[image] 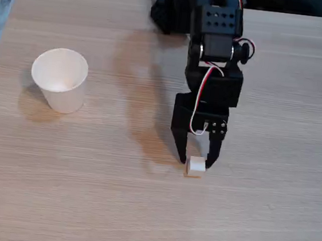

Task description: Grasp a block and put it in the bin.

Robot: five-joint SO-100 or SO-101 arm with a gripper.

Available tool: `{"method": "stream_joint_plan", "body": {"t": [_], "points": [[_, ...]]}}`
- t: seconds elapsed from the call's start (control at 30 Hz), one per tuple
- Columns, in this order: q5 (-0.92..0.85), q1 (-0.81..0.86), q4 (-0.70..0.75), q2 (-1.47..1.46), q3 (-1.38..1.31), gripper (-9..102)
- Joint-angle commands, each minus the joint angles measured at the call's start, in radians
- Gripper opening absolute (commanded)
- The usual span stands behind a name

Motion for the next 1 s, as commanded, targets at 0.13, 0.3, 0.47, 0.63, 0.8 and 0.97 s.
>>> {"method": "stream_joint_plan", "body": {"t": [0.13, 0.3, 0.47, 0.63, 0.8, 0.97], "points": [[0.006, -0.006, -0.011, -0.002, 0.000, 19], [0.003, -0.008, -0.011, -0.003, -0.006, 14], [-0.014, -0.006, -0.018, 0.000, -0.008, 7], [-0.028, -0.002, -0.018, 0.023, -0.005, 6], [-0.072, 0.009, -0.025, 0.077, 0.015, 6], [-0.130, 0.018, -0.074, 0.146, 0.061, 5]]}}
